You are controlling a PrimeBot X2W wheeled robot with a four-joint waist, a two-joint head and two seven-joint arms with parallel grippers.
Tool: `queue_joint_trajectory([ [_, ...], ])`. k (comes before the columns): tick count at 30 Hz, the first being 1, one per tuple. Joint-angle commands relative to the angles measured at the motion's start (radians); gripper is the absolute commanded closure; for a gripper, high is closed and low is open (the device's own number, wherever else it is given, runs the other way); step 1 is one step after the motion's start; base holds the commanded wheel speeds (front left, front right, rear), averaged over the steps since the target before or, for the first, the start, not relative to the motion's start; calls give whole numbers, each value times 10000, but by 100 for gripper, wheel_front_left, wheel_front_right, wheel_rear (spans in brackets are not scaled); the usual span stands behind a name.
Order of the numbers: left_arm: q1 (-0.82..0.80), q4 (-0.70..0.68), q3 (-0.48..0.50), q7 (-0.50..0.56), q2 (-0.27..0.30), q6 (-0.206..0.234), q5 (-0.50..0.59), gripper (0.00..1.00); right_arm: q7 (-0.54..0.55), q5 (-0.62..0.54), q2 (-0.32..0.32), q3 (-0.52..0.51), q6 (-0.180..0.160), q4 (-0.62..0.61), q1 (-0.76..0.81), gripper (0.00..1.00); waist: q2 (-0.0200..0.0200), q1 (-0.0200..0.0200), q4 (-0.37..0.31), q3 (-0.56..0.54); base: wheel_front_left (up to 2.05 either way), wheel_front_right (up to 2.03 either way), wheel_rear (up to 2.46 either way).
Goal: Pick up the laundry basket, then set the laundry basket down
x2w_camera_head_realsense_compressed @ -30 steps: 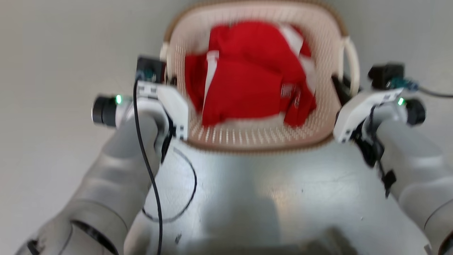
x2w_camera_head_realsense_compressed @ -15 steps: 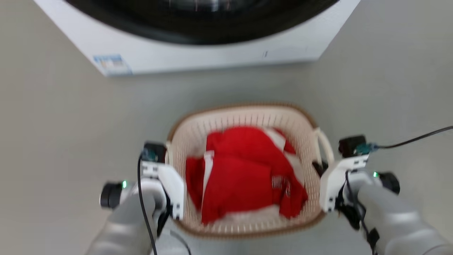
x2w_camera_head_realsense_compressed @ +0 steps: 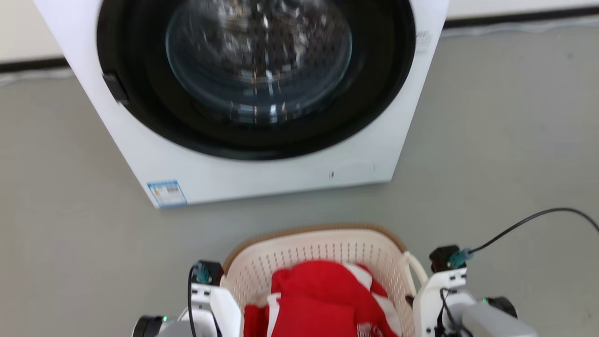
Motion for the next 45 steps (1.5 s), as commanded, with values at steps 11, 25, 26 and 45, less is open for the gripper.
queue_joint_trajectory([
  [11,344,-116,-204,628,139,-450,-200,100,607,354,273,481,167,-155,198,100,-1,0,-50,-1525,0,0,0],
  [25,240,-118,-340,840,139,-516,-390,100,819,631,141,738,167,-318,17,100,-1,0,-239,-1649,0,0,0],
  [26,228,-115,-353,844,139,-517,-394,100,829,652,138,752,167,-320,14,100,-1,0,-249,-1650,0,0,0],
  [45,191,-83,-537,877,139,-458,-561,100,870,947,88,988,167,-372,-6,100,-1,0,-183,-1658,0,0,0],
])
